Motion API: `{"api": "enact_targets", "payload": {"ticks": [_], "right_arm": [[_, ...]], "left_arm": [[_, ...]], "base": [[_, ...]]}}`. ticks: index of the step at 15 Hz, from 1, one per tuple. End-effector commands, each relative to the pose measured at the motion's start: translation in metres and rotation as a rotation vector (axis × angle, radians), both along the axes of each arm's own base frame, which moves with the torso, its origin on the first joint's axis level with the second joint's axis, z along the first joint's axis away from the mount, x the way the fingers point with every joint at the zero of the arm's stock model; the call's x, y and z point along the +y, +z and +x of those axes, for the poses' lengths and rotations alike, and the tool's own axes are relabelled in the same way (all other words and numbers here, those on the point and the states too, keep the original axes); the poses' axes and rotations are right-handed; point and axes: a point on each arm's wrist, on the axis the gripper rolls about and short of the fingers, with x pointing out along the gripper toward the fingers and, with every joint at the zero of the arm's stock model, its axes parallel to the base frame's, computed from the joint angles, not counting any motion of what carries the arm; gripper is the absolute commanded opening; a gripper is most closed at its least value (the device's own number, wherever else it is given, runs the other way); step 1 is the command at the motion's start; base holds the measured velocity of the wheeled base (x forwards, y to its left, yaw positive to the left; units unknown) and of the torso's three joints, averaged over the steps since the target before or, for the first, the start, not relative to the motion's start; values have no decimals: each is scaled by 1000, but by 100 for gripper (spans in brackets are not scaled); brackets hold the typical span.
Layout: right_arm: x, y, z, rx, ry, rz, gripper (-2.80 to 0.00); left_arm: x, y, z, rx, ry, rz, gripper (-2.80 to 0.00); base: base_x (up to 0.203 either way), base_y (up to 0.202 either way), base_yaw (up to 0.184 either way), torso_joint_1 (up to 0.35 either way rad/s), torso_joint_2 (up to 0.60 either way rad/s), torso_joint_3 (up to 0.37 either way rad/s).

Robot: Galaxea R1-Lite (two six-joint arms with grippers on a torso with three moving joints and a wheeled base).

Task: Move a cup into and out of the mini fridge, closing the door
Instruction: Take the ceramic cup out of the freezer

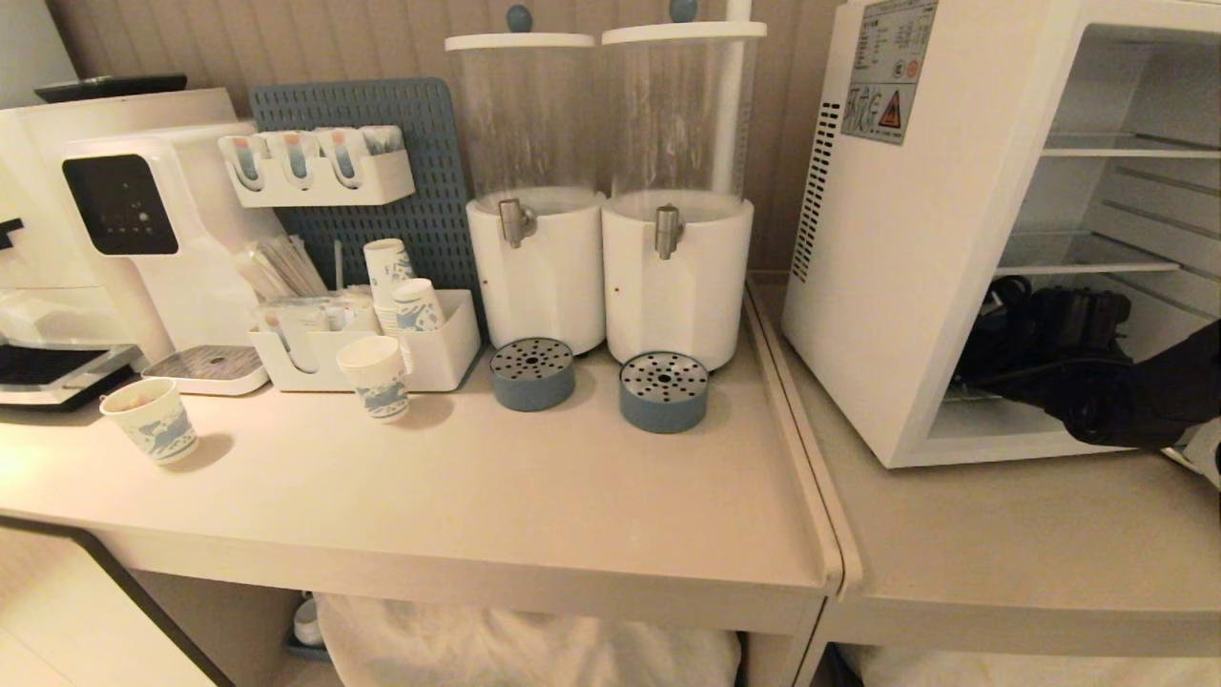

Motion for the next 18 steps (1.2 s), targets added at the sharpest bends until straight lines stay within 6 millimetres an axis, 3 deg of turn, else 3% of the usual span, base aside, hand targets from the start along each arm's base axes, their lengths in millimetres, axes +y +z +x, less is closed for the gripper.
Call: {"api": "enact_targets", "payload": {"ticks": [1, 10, 11, 18], "right_arm": [[0, -2, 0, 4, 1, 1, -280], [-2, -9, 1, 34, -25, -8, -280], [-2, -10, 2, 33, -25, -9, 0], [-3, -11, 1, 48, -33, -7, 0]], "left_arm": [[0, -11, 3, 34, 0, -1, -280], [0, -11, 3, 34, 0, -1, -280], [0, -11, 3, 34, 0, -1, -280], [0, -11, 3, 34, 0, -1, -280]], "base": [[0, 0, 0, 0, 0, 0], [0, 0, 0, 0, 0, 0], [0, 0, 0, 0, 0, 0], [0, 0, 0, 0, 0, 0]]}}
